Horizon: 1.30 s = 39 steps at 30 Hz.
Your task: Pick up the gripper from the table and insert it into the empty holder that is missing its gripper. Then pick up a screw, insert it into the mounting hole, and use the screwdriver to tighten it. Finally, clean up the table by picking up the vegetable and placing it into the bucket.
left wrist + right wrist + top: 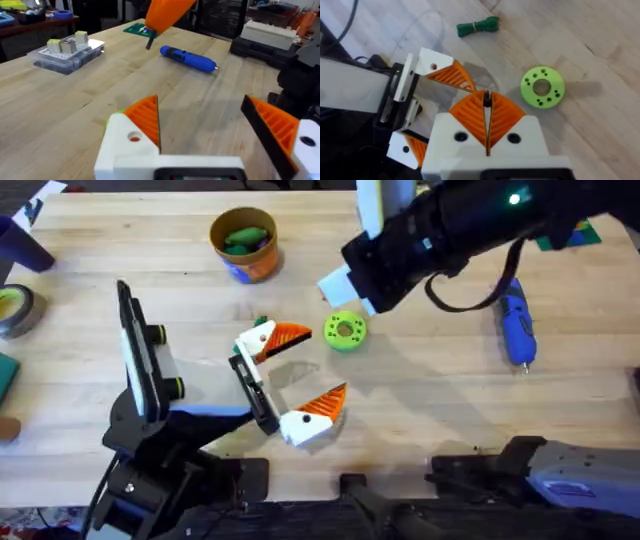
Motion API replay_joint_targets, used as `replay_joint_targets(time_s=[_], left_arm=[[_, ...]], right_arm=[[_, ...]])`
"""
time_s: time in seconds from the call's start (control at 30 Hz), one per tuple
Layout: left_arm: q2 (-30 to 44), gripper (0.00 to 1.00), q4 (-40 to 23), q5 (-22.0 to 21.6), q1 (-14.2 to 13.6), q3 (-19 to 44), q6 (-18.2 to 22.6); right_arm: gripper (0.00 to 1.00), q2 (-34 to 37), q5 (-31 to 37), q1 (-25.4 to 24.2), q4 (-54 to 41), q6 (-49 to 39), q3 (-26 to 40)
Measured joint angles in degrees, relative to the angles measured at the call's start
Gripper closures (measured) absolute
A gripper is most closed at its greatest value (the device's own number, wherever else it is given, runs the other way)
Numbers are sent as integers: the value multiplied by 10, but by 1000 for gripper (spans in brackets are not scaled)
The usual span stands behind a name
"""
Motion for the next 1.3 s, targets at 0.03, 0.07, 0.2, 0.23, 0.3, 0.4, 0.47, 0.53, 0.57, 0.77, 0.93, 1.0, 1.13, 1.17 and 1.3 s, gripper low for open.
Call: replay_joint_targets(time_s=[0.03, 0.07, 0.2, 0.23, 0.3, 0.4, 0.47, 0.53, 0.57, 0.77, 0.93, 1.0, 1.13, 1.17, 1.3], left_arm=[[0, 6, 0, 0, 0, 0, 0], [0, 6, 0, 0, 0, 0, 0], [0, 6, 0, 0, 0, 0, 0], [0, 6, 0, 0, 0, 0, 0], [0, 6, 0, 0, 0, 0, 0], [0, 6, 0, 0, 0, 0, 0], [0, 6, 0, 0, 0, 0, 0], [0, 6, 0, 0, 0, 0, 0], [0, 6, 0, 0, 0, 0, 0], [0, 6, 0, 0, 0, 0, 0], [0, 6, 0, 0, 0, 0, 0], [0, 6, 0, 0, 0, 0, 0], [0, 6, 0, 0, 0, 0, -2], [0, 6, 0, 0, 0, 0, -3], [0, 6, 0, 0, 0, 0, -2]], right_arm=[[995, 0, -12, 0, 2, 2, 0], [995, 0, -21, 0, 3, 4, 0], [995, 6, -48, 2, 26, 17, 0], [995, 10, -52, 3, 33, 22, 0], [995, 18, -56, 10, 39, 30, 1], [995, 37, -58, 25, 24, 38, 15], [995, 52, -56, 35, 6, 40, 37], [995, 71, -48, 46, -27, 42, 69], [995, 80, -42, 52, -43, 42, 86], [995, 139, -23, 86, -88, 40, 172], [995, 174, -20, 104, -90, 39, 188], [995, 184, -17, 108, -91, 39, 188], [995, 194, -4, 115, -98, 37, 188], [995, 195, -2, 116, -96, 37, 188], [995, 194, 5, 116, -91, 37, 188]])
